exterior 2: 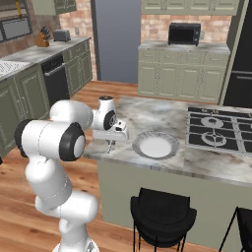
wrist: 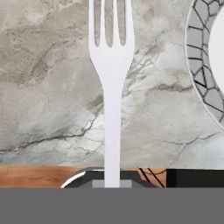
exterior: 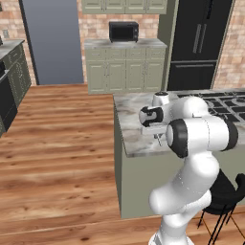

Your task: Take the fork and place it on the left side of the plate. Then take the spoon and place it on the right side of the plate. Make sure they're directly next to the plate.

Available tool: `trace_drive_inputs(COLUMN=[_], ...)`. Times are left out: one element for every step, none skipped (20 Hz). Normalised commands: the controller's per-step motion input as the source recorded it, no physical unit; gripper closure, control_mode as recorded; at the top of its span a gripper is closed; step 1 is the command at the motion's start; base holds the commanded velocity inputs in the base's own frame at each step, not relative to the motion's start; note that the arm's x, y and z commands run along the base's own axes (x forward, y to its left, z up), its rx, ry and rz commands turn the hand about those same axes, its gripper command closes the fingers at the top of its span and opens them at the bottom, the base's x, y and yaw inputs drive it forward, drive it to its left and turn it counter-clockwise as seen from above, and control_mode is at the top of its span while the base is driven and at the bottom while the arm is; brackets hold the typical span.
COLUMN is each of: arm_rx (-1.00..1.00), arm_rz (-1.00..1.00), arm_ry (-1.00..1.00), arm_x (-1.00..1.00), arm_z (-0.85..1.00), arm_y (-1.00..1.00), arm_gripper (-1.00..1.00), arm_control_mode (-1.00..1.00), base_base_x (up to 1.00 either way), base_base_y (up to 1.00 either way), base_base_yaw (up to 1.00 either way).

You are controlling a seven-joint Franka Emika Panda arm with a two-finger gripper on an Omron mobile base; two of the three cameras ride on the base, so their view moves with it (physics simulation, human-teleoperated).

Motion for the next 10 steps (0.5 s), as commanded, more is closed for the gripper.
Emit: trace_drive_inputs(arm_rx=[0.0, 0.0, 0.0, 0.0, 0.0, 0.0, 0.0, 0.0, 0.0, 0.0], arm_rz=[0.0, 0.0, 0.0, 0.0, 0.0, 0.0, 0.0, 0.0, 0.0, 0.0], arm_ry=[0.0, 0.0, 0.0, 0.0, 0.0, 0.0, 0.0, 0.0, 0.0, 0.0], arm_x=[0.4, 0.41, 0.41, 0.38, 0.35, 0.36, 0.39, 0.42, 0.44, 0.46], arm_z=[-0.32, -0.29, -0.31, -0.31, -0.32, -0.3, -0.29, -0.28, -0.26, -0.27], arm_y=[-0.09, -0.08, -0.08, -0.08, -0.06, -0.03, -0.01, 0.0, 0.0, 0.0], arm_gripper=[1.0, 1.0, 1.0, 1.0, 1.0, 1.0, 1.0, 1.0, 1.0, 1.0], arm_control_mode=[-1.0, -1.0, -1.0, -1.0, -1.0, -1.0, -1.0, -1.0, -1.0, -1.0], base_base_x=[0.0, 0.0, 0.0, 0.0, 0.0, 0.0, 0.0, 0.0, 0.0, 0.0], base_base_y=[0.0, 0.0, 0.0, 0.0, 0.0, 0.0, 0.0, 0.0, 0.0, 0.0], base_base_yaw=[0.0, 0.0, 0.0, 0.0, 0.0, 0.0, 0.0, 0.0, 0.0, 0.0])
